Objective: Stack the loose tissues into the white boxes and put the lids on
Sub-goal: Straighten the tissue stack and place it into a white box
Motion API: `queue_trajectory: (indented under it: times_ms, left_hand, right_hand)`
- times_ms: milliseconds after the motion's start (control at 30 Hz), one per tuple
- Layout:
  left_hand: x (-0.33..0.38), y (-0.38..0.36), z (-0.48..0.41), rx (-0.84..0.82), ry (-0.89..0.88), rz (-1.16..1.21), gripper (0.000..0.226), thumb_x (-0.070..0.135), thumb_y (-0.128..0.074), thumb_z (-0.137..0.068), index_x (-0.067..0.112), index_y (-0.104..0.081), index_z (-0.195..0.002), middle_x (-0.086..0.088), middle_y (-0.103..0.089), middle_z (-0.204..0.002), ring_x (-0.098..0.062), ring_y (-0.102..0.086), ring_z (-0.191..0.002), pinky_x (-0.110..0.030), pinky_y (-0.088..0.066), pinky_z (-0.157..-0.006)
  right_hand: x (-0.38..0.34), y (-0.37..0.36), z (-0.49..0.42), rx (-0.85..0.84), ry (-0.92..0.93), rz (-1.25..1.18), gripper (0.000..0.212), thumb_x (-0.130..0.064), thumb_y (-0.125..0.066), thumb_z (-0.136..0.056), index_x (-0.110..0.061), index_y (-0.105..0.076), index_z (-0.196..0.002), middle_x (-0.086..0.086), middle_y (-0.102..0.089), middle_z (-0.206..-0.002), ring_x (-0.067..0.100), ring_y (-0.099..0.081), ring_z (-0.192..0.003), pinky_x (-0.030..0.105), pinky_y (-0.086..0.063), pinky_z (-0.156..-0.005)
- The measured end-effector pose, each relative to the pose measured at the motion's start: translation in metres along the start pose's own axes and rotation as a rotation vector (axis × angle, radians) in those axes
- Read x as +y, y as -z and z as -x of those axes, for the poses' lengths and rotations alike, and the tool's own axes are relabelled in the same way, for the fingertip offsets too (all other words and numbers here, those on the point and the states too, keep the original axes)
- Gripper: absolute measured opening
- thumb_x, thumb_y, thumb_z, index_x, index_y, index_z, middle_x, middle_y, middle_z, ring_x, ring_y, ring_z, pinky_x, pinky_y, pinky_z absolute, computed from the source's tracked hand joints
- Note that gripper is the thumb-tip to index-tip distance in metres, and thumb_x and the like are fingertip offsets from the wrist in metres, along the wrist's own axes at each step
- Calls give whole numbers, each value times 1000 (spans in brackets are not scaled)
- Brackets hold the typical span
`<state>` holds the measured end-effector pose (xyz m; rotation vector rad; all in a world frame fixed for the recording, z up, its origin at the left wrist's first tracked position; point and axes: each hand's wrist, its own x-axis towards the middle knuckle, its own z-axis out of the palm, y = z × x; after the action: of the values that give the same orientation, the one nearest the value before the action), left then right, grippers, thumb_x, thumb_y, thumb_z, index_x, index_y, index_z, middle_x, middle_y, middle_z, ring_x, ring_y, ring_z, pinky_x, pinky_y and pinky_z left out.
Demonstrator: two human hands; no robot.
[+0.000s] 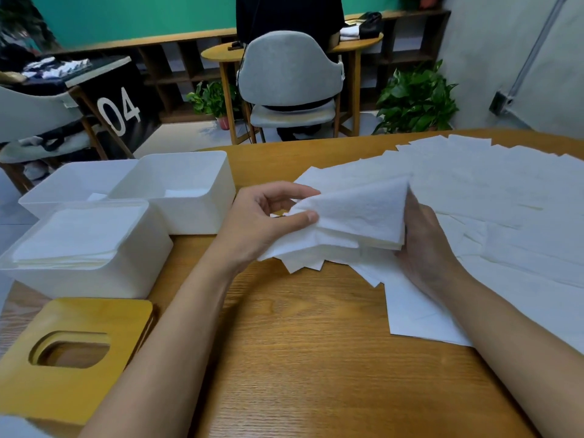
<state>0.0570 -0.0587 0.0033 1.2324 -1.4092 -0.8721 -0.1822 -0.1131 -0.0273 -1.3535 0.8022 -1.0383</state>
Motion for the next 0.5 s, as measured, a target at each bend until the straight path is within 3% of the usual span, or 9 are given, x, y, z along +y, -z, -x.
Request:
queue_trajectory:
  times_ms: [67,100,200,300,400,500]
  left_hand:
    - [-5,-3,-5,44,-6,-69,27,11,-87,-85,20,-81,-109,3,-79,-110,-26,-71,-100,-34,-54,-87]
    - [-8,-4,-6,59,-15,-98,27,12,-87,-85,22,-81,-109,6,-78,-111,-26,-70,-99,-32,-53,-85]
    - [-11,-7,-2,45,-25,-156,32,15,-88,-85,26,-78,-114,15,-74,-121,-6,-66,-98,-23,-54,-85]
    - [-10,-1,0,-1,7,-174,45,19,-91,-81,32,-75,-121,17,-70,-126,-9,-67,-106,-24,-56,-91]
    - [-10,15,1,-89,122,-297,60,33,-92,-76,45,-67,-130,20,-66,-121,6,-60,-113,-15,-48,-96]
    - [-13,25,1,-150,288,-314,67,35,-94,-73,53,-62,-129,13,-67,-124,3,-57,-123,-29,-44,-110]
  right_hand:
    - [-1,2,-2,-34,-42,-128,77,-85,-43,-88,-25,-77,-122,6,-76,-125,25,-70,-120,50,-50,-107]
    - [-3,2,-2,-32,-55,-146,74,-81,-45,-90,-23,-77,-122,5,-76,-125,24,-70,-120,49,-50,-107]
    - [-1,-1,-3,75,-22,106,37,-57,-72,-91,-23,-83,-100,-2,-81,-105,18,-76,-100,40,-57,-89]
    - [1,-3,-2,161,9,195,15,-33,-75,-95,-21,-81,-98,-8,-81,-94,9,-76,-86,22,-55,-71]
    - [0,0,-2,154,28,140,15,-27,-74,-95,-18,-81,-104,-7,-81,-99,10,-77,-91,18,-58,-73]
    - [1,1,-2,139,34,152,15,-24,-75,-94,-18,-81,-107,-8,-81,-103,9,-77,-96,19,-60,-79]
